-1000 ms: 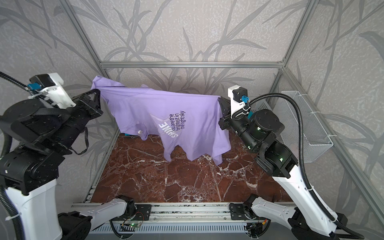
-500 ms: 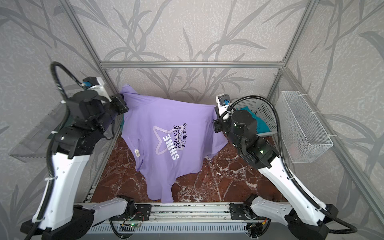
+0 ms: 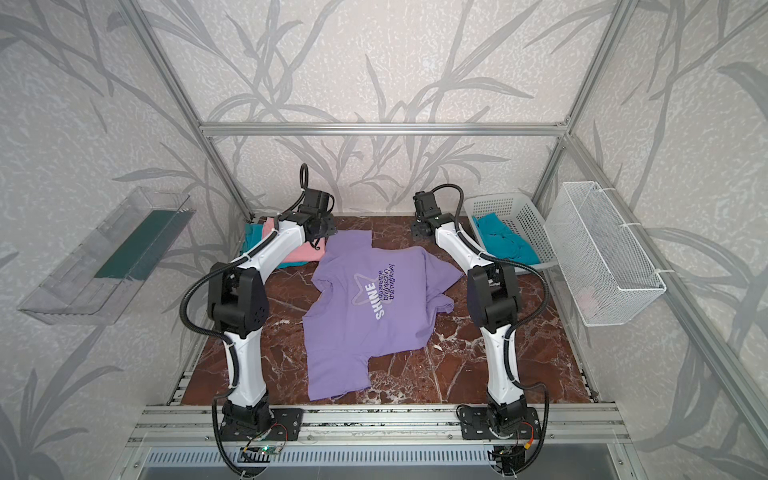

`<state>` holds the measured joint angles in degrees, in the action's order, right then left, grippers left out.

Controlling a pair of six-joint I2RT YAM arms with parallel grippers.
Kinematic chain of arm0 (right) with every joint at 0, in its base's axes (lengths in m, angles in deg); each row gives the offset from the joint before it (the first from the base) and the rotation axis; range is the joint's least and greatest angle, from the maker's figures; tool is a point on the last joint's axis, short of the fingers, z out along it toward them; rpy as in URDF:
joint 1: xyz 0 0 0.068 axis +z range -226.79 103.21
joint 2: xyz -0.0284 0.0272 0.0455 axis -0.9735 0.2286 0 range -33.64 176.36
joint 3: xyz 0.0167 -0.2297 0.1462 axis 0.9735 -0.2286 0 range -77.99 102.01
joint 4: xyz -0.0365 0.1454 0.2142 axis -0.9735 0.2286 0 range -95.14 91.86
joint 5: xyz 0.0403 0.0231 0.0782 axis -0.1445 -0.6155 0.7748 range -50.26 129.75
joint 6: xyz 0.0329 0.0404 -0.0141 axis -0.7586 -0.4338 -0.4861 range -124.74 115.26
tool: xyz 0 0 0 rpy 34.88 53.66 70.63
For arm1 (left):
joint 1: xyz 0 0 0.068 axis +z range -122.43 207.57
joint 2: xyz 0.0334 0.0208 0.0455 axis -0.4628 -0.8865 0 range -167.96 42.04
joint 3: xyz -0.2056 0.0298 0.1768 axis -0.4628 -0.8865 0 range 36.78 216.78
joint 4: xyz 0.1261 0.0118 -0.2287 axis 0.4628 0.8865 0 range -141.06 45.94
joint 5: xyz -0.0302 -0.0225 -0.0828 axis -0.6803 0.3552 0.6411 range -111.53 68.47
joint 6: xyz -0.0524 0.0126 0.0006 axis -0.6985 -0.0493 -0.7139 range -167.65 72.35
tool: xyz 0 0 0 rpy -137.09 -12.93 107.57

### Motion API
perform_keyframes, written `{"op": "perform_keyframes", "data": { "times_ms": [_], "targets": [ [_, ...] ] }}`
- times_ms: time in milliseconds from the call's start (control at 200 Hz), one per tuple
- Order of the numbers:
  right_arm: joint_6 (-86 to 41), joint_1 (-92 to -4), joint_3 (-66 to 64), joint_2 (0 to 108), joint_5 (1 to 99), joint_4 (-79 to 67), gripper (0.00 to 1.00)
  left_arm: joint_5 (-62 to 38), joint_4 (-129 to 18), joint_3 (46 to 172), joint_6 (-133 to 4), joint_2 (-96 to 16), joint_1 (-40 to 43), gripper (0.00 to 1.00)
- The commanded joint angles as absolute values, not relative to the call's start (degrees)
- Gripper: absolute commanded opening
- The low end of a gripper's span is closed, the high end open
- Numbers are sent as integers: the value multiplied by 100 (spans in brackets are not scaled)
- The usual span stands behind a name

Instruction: Fold and stack the t-shirts

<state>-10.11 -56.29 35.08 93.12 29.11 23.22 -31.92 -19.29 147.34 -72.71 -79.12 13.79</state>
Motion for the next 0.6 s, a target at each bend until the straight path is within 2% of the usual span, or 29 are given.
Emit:
{"op": "perform_keyframes", "data": {
  "times_ms": [0, 75, 290, 495, 595],
  "targets": [
    [-1063, -5607, 3988, 8983, 3040, 2844, 62, -3110, -1406, 15296, -7218, -7596, 1301, 48],
    [-1054, -5604, 3500, 8606, 3069, 2826, 62, -3152, -1484, 14809, -7221, -7317, 1184, 48],
    [-1452, -5596, 875, 7002, 3137, 2342, 55, -3137, -1879, 12604, -7655, -6223, 611, 45],
    [-1712, -5637, -268, 6655, 2850, 2635, 59, -3032, -1969, 11062, -8242, -5523, 135, 44],
    [-1792, -5730, -501, 6744, 2915, 2612, 54, -3068, -1984, 10457, -8471, -5321, 103, 43]
  ]
}}
